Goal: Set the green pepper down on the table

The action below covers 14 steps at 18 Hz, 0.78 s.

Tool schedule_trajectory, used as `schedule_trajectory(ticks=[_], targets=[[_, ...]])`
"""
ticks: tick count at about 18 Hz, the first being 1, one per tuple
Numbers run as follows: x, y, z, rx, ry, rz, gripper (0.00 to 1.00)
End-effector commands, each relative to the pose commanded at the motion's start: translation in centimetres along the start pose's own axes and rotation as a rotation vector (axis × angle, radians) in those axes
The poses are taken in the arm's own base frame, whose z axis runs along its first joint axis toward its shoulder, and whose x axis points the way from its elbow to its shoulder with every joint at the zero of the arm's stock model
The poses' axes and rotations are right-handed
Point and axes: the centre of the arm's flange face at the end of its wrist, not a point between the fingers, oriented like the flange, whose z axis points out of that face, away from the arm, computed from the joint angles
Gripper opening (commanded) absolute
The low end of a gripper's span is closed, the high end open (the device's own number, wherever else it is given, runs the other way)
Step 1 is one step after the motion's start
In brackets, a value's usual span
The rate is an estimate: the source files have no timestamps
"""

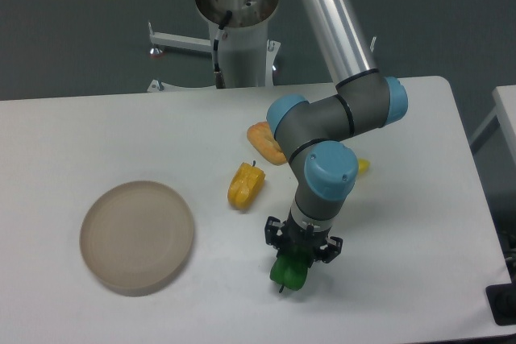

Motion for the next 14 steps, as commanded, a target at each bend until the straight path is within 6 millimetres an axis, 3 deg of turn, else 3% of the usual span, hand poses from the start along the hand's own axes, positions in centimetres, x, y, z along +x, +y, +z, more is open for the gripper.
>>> schedule_trajectory(ticks=[10, 12, 14], targets=[[-0.07, -0.02, 0.26, -0.001, 0.001, 0.006, 0.44], [-0.06, -0.03, 0.15, 0.000, 0.000, 0.006, 0.47], [-0.19, 0.02, 0.23, 0.000, 0.000, 0.006, 0.57]])
